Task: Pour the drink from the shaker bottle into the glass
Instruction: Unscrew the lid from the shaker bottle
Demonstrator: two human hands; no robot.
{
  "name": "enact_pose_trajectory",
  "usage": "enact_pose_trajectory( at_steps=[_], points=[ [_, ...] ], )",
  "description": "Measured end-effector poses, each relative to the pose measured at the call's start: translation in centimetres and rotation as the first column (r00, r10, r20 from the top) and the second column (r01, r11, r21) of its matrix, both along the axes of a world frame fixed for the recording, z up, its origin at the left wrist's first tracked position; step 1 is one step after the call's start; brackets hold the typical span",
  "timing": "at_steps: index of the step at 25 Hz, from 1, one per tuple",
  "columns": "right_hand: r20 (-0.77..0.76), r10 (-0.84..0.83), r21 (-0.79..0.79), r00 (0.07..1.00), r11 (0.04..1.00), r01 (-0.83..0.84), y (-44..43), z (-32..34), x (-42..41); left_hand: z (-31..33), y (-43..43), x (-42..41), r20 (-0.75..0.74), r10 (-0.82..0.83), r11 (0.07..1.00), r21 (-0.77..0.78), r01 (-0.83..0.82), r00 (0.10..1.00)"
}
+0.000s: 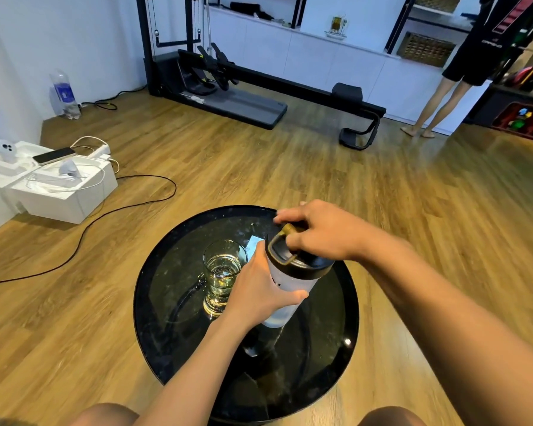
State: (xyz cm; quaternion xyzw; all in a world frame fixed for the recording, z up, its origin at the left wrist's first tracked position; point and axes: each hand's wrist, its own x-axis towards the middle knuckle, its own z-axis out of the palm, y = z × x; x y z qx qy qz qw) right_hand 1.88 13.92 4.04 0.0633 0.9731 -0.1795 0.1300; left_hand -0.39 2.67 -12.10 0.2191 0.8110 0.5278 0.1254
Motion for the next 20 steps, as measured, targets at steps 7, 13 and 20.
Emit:
enact_pose_trajectory(
  at_steps=[7, 13, 20],
  points=[
    [-0.007, -0.189, 0.228, 0.982, 0.956, 0.186, -0.9, -1.3, -0.2, -0.1, 0.1, -0.1, 0.017, -0.004, 1.000, 0.004, 0.004, 1.000],
    [0.016, -0.091, 0.061, 0.996, 0.994, 0.090, 0.1, -1.4, -0.4, 0.0, 0.0, -0.1, -0.002, 0.010, 1.000, -0.013, -0.010, 1.000],
    [0.110, 0.090, -0.065, 0.990, 0.994, -0.083, 2.2, 0.7, -0.4, 0.1, 0.0, 0.0, 0.000, 0.014, 1.000, -0.016, -0.014, 1.000]
  ],
)
